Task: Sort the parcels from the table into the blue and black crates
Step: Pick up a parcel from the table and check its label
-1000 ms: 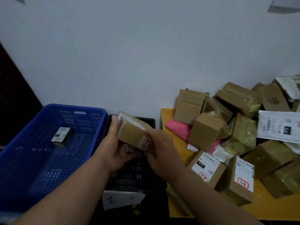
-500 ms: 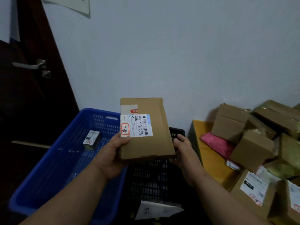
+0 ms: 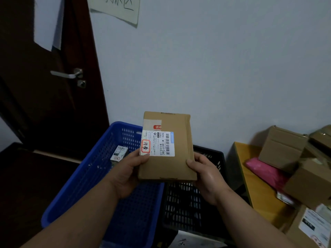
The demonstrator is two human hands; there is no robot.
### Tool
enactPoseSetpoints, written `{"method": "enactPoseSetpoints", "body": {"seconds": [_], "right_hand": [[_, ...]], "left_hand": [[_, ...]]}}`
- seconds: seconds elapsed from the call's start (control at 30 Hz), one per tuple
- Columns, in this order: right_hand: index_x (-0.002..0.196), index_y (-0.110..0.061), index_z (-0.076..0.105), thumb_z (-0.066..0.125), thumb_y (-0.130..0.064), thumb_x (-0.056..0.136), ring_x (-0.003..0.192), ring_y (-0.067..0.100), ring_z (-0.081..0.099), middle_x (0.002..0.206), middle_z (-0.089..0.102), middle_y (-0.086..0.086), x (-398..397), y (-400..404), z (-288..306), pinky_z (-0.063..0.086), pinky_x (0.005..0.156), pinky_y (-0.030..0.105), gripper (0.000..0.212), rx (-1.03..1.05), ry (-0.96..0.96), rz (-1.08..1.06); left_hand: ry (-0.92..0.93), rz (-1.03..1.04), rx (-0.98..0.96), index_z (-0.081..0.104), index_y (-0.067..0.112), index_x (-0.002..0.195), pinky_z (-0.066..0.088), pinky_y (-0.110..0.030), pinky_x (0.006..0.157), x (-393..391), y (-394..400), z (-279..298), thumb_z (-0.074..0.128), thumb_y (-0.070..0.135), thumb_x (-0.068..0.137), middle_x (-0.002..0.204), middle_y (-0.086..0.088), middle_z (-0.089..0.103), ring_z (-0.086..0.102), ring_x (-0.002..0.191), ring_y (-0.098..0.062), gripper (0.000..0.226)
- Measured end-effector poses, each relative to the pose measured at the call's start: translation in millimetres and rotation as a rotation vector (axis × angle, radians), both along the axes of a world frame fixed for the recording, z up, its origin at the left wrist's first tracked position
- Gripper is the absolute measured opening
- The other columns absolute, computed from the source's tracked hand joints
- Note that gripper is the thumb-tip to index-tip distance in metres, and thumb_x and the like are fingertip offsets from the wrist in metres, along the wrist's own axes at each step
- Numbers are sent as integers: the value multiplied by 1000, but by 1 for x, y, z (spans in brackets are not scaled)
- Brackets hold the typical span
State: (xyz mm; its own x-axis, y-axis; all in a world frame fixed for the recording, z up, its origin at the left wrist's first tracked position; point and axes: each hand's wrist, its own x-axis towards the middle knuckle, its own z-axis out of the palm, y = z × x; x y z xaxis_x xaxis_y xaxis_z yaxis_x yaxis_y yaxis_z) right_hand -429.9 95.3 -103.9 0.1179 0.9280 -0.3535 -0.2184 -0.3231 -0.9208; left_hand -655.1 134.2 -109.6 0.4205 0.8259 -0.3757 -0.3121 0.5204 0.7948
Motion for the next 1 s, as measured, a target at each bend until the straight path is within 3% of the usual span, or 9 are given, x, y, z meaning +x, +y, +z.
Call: {"method": "enactPoseSetpoints", "body": {"seconds": [0.1,0.2,0.3,0.43,0.67,0.73,0.83,1.0], "right_hand": [[122,-12,57,59,-17,97,89,23,68,106,73,11,-7,12,-8,57,77,43,26,-57,-6,-54],[116,-13,55,59,-26,98,88,23,67,106,70,9,-13,20,-19,57,69,39,22,-166,-29,-17],[119,-20,54,60,-28,96,91,26,68,109,68,6,-15,30,-37,54,76,41,25,-318,-89,116],[123,-30,54,60,-26,94,82,25,68,107,71,8,-20,52,-64,50,74,35,30,-488,-105,293],[129,-35,44,56,-25,95,78,25,67,115,66,8,-42,130,-119,50,64,29,37,-668,-102,402],[131,-34,42,54,-22,96,74,23,67,114,66,9,-51,154,-140,49,60,27,39,-690,-112,413],[132,-32,42,51,-16,97,72,22,62,108,68,11,-64,180,-173,47,59,27,40,-716,-136,392],[137,-32,35,47,-10,97,75,21,58,104,67,14,-90,213,-235,46,58,28,47,-779,-159,343]], "left_hand": [[141,16,-54,64,22,122,50,-45,88,-8,6,-14,68,16,85,124,-12,65,56,119,-36,38],[222,64,-148,57,16,124,51,-47,85,-12,15,-31,64,11,89,122,-16,63,58,114,-36,35],[253,147,-238,53,10,123,55,-44,74,-17,28,-49,61,10,93,121,-19,60,59,111,-37,31],[371,205,-318,55,9,114,57,-43,75,-23,48,-72,59,11,96,116,-18,60,60,107,-33,19],[540,267,-387,57,12,115,54,-38,74,-40,102,-122,57,14,98,111,-13,64,61,101,-25,17],[622,247,-370,59,14,117,50,-35,76,-45,122,-141,56,17,99,109,-9,65,60,100,-22,19],[747,193,-335,58,20,117,46,-29,65,-53,148,-166,53,22,100,103,-7,66,61,89,-22,18],[800,69,-394,59,26,122,44,-26,56,-66,190,-224,52,21,98,102,-11,70,59,80,-21,25]]}}
